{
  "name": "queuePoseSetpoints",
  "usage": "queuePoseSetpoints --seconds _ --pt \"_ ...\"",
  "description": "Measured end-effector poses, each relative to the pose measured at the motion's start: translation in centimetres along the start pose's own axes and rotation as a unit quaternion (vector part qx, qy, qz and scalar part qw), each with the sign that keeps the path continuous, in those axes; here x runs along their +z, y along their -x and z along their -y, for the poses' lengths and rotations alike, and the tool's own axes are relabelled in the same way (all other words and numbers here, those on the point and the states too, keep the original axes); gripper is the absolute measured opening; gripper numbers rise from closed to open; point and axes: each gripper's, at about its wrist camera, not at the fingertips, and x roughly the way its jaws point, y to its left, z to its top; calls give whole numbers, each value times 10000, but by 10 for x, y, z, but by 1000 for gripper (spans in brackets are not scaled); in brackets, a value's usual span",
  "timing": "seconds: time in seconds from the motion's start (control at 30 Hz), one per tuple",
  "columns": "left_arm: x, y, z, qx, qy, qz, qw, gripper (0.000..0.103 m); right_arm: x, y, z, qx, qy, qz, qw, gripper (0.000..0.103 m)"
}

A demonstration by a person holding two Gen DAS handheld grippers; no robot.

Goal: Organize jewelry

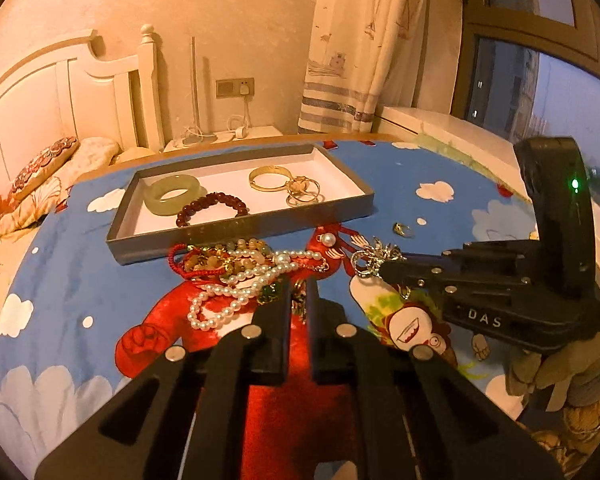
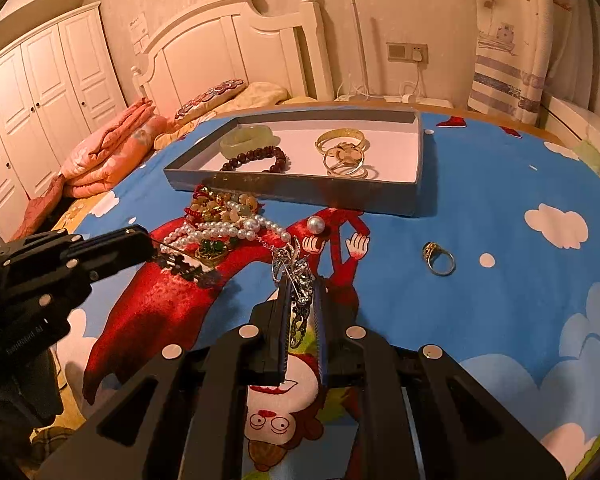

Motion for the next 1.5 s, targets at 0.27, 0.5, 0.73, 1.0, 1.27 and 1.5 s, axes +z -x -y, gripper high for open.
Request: queuePoseSetpoints --seconds 0.27,0.5,0.73,1.0,1.27,1.5 --pt "2 6 -7 -7 83 78 9999 6 0 2 1 3 -17 63 10000 11" --pt "4 3 -6 3 49 70 10000 6 2 5 3 69 -113 129 9998 11" --pt "23 8 -4 39 -86 260 9996 6 12 3 5 8 -122 131 9998 11" --pt "55 1 -13 -8 -49 419 9991 6 38 -1 7 -113 -47 221 9997 11" --pt "93 -36 -37 -158 243 288 9992 6 74 -21 16 -270 -157 296 9991 11" --pt "132 -85 -64 -159 611 50 9980 6 113 -65 46 -676 -409 -16 9969 11"
